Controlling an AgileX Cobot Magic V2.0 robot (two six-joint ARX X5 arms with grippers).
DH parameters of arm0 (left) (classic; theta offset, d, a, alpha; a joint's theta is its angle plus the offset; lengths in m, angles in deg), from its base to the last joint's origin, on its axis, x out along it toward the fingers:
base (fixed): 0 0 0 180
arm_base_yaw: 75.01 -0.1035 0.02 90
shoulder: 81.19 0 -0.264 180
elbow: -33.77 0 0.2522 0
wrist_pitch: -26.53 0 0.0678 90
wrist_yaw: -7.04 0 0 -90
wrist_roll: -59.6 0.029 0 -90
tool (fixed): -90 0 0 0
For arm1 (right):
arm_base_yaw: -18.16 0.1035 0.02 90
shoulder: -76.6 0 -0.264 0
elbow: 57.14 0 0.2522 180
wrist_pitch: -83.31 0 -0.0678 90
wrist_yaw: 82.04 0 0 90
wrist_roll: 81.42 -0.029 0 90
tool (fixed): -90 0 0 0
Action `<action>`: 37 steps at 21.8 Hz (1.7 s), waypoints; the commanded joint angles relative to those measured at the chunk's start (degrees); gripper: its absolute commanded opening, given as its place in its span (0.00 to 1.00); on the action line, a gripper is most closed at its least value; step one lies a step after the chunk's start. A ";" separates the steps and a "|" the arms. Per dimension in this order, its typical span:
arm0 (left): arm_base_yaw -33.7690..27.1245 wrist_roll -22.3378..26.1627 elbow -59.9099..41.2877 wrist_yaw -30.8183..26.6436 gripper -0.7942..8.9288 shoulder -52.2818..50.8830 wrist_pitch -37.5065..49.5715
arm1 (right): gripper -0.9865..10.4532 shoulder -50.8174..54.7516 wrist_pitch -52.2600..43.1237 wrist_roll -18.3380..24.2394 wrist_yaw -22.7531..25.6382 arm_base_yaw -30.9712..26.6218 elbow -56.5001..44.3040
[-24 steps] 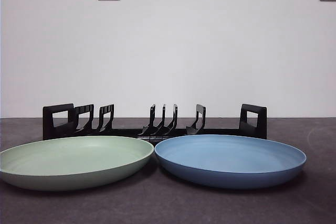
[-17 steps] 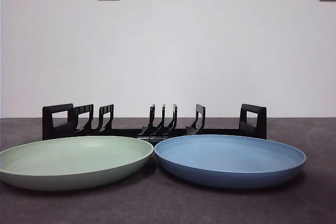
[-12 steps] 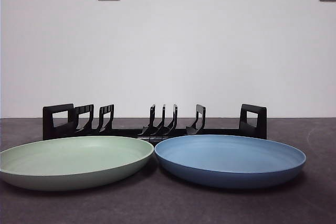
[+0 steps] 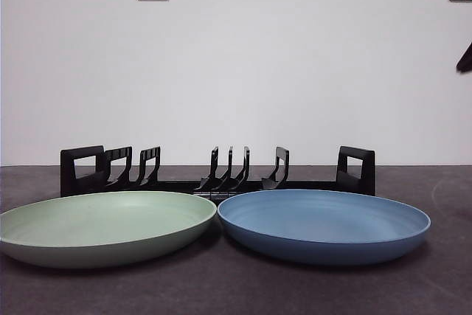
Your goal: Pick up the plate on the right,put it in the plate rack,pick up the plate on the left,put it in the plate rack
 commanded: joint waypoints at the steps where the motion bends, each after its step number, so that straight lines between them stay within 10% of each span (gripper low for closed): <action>1: -0.09 2.38 3.26 3.54 0.08 5.81 -1.95 | 0.08 -5.95 4.59 4.96 -0.26 0.04 3.76; 8: 1.11 4.28 11.37 17.51 0.08 21.88 -5.09 | 0.10 -21.62 14.78 12.96 -5.99 1.01 11.45; 12: 3.48 3.50 11.96 16.63 0.35 24.09 -3.72 | 0.28 -25.90 13.64 13.29 -5.81 2.62 11.45; 23: 11.28 0.83 14.78 11.63 0.35 24.17 0.37 | 0.27 -37.27 7.85 12.81 -2.40 8.07 11.45; 30: 13.77 0.94 14.91 9.07 0.35 24.17 0.35 | 0.07 -42.40 6.58 12.09 -2.56 8.31 11.47; 37: 18.71 13.51 15.02 9.40 0.35 24.17 0.76 | 0.07 -32.94 6.82 6.95 -2.56 8.31 11.52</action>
